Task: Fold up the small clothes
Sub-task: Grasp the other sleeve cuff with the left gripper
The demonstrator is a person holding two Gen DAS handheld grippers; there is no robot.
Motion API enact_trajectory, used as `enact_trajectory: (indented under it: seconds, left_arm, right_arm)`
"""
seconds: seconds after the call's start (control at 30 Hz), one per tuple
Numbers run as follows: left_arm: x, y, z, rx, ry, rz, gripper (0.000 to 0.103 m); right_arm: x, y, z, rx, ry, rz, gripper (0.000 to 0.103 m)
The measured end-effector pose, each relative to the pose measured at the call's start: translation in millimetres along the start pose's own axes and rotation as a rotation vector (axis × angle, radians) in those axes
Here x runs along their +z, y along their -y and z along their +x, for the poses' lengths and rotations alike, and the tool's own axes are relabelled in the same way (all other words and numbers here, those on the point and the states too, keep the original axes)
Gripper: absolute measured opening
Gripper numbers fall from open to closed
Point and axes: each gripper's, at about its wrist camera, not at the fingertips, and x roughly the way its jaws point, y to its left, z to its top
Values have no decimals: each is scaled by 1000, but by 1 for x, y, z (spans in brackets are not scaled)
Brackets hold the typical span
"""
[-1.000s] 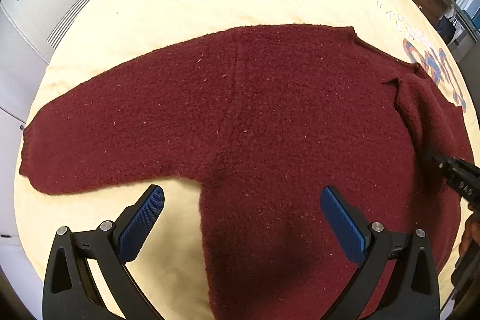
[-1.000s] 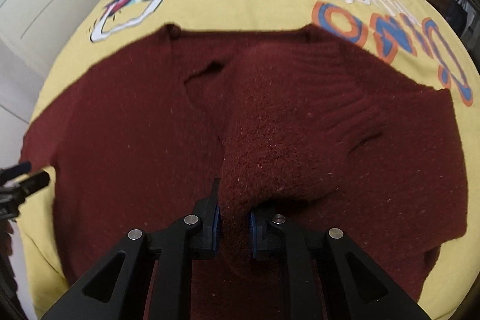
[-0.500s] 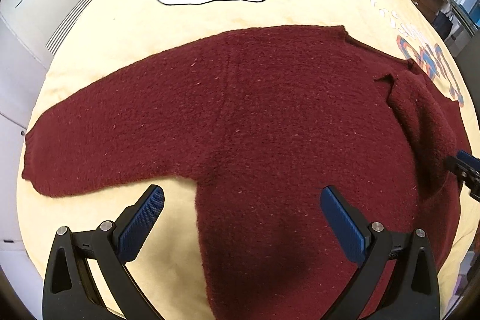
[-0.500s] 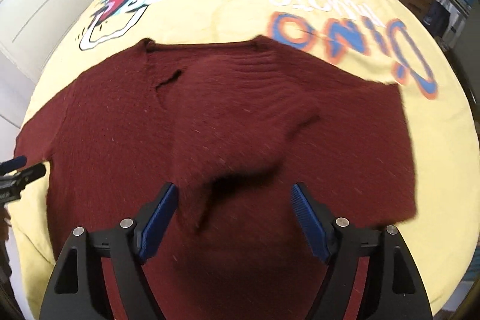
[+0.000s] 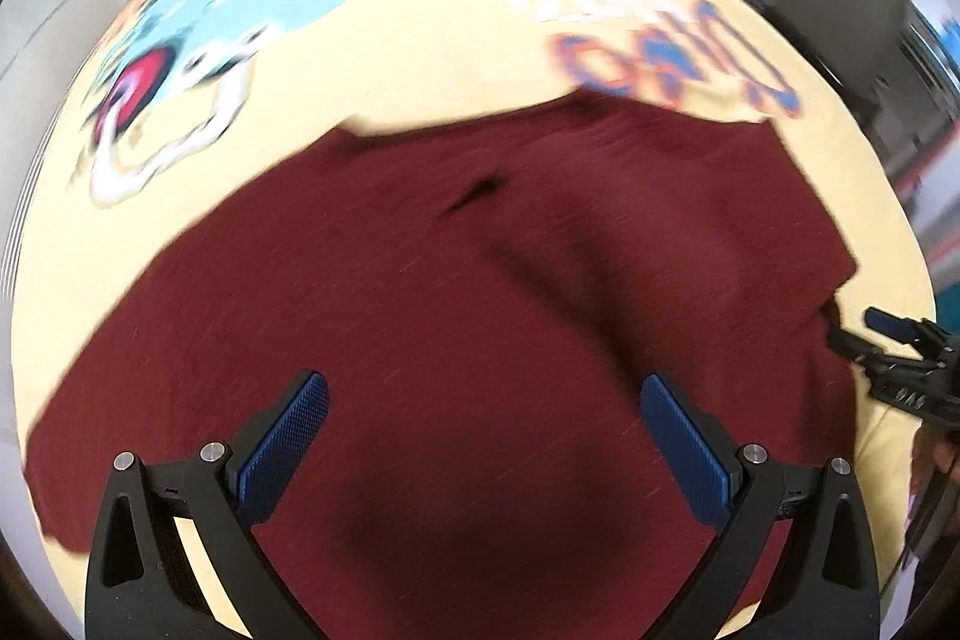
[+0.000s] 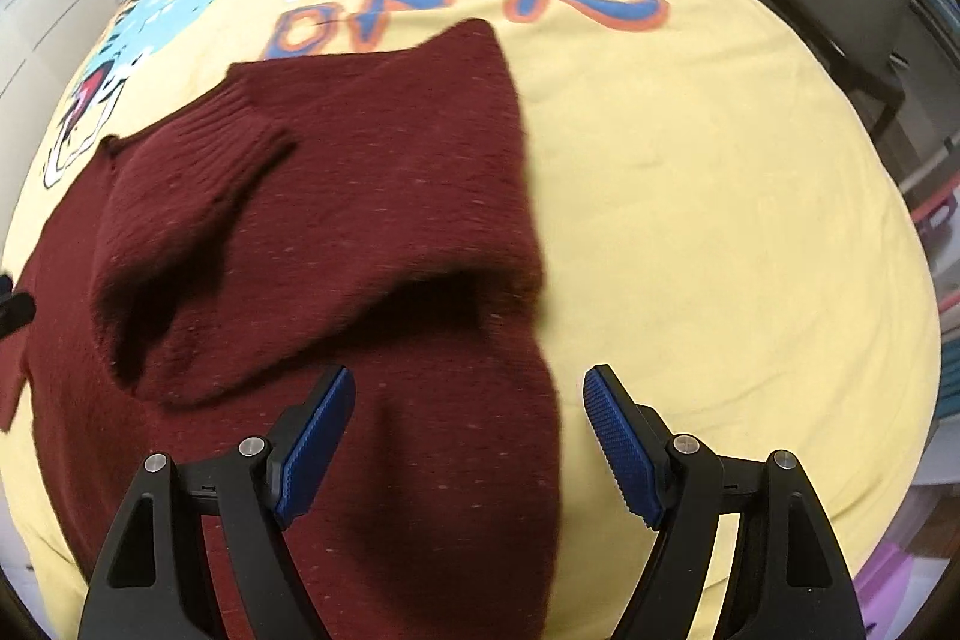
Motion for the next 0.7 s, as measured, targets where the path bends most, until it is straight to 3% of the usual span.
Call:
enact_trajectory:
  seconds: [0.23, 0.53, 0.6, 0.67, 0.7]
  left_arm:
    - [40, 71, 34, 1, -22, 164, 102]
    - [50, 111, 111, 86, -194, 277, 101]
    - [48, 107, 126, 106, -236, 278, 85]
    - [47, 100, 134, 92, -247, 257, 79]
    - [49, 95, 134, 76, -241, 239, 68]
  right_arm:
    - [-1, 13, 5, 26, -1, 24, 80]
    - [-7, 26, 14, 36, -25, 56, 80]
    - [-8, 27, 16, 37, -31, 60, 80]
    - [-10, 29, 17, 39, -34, 63, 80]
    - [-11, 30, 18, 39, -35, 65, 80]
